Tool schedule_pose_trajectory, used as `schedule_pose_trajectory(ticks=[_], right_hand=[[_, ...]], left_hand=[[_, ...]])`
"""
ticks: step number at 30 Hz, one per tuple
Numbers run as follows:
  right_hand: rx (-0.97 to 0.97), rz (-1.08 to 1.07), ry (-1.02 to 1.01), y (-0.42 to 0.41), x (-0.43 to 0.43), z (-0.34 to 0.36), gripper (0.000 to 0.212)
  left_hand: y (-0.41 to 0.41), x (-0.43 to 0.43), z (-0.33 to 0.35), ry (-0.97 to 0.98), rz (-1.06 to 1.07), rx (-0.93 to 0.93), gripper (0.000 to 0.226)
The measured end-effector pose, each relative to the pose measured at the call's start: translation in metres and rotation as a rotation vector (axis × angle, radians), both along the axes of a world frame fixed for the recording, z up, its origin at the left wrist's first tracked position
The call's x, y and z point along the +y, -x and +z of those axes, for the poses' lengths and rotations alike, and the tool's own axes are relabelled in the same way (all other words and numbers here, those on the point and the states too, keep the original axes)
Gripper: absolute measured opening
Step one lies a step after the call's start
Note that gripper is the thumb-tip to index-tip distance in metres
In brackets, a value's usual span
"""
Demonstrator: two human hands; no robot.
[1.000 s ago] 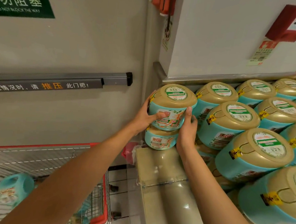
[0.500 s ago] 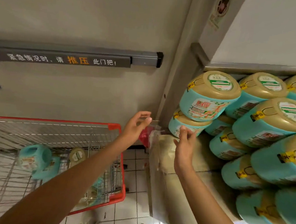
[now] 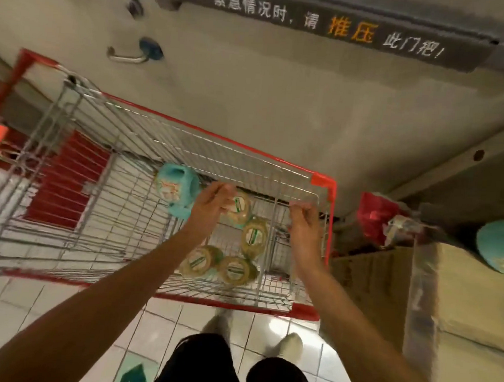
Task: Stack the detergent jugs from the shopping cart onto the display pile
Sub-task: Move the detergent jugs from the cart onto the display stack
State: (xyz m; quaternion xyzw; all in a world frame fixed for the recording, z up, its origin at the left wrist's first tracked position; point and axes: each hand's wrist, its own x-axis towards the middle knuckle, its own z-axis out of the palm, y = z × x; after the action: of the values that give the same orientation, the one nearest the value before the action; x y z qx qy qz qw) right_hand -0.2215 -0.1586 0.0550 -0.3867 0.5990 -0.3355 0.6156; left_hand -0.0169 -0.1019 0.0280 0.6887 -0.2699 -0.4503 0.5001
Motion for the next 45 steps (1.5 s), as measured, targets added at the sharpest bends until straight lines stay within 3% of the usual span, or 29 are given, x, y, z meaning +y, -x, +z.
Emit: schedule_pose_trajectory(ticks=[5, 8, 10, 12, 16, 20, 23, 27, 37, 45], right_hand=[[0.042, 0.072, -0.050, -0.086, 0.005, -0.057, 0.014], [0.152, 0.166, -0.076, -0.121, 0.003, -0.105, 0.007], [0.218, 0.212, -0.136, -0.143, -0.005, -0.141, 0.017], [0.257, 0.238, -0.187, -0.160, -0.016, -0.177, 0.026], [0.388, 0.235, -0.212, -0.183, -0.045, -0.246, 0.021], [0.557, 0.322, -0.249, -0.201, -0.088, -0.318, 0.056], [0.609, 0.316, -0.289, -0.210, -0.113, -0.362, 0.066], [0.664, 0.340, -0.306, -0.212, -0.127, -0.409, 0.066], [0.807, 0.262, -0.070, -0.243, -0.056, -0.439, 0.061], [0.627, 0.457, 0.108, -0.260, 0.013, -0.431, 0.066]], left_hand=[[-0.079, 0.032, -0.053, -0.171, 0.078, -0.008, 0.021], [-0.111, 0.041, -0.092, -0.248, 0.090, 0.044, 0.019], [-0.126, 0.044, -0.121, -0.303, 0.108, 0.071, 0.020], [-0.135, 0.041, -0.148, -0.371, 0.100, 0.116, 0.019], [-0.140, 0.025, -0.210, -0.475, 0.066, 0.210, 0.020], [-0.134, 0.005, -0.277, -0.563, 0.063, 0.333, 0.015], [-0.124, -0.012, -0.318, -0.627, 0.057, 0.375, 0.013], [-0.114, -0.027, -0.362, -0.637, -0.023, 0.380, 0.030], [-0.124, -0.063, -0.412, -0.563, 0.134, 0.576, 0.049], [-0.154, -0.038, -0.423, -0.524, 0.121, 0.355, 0.081]])
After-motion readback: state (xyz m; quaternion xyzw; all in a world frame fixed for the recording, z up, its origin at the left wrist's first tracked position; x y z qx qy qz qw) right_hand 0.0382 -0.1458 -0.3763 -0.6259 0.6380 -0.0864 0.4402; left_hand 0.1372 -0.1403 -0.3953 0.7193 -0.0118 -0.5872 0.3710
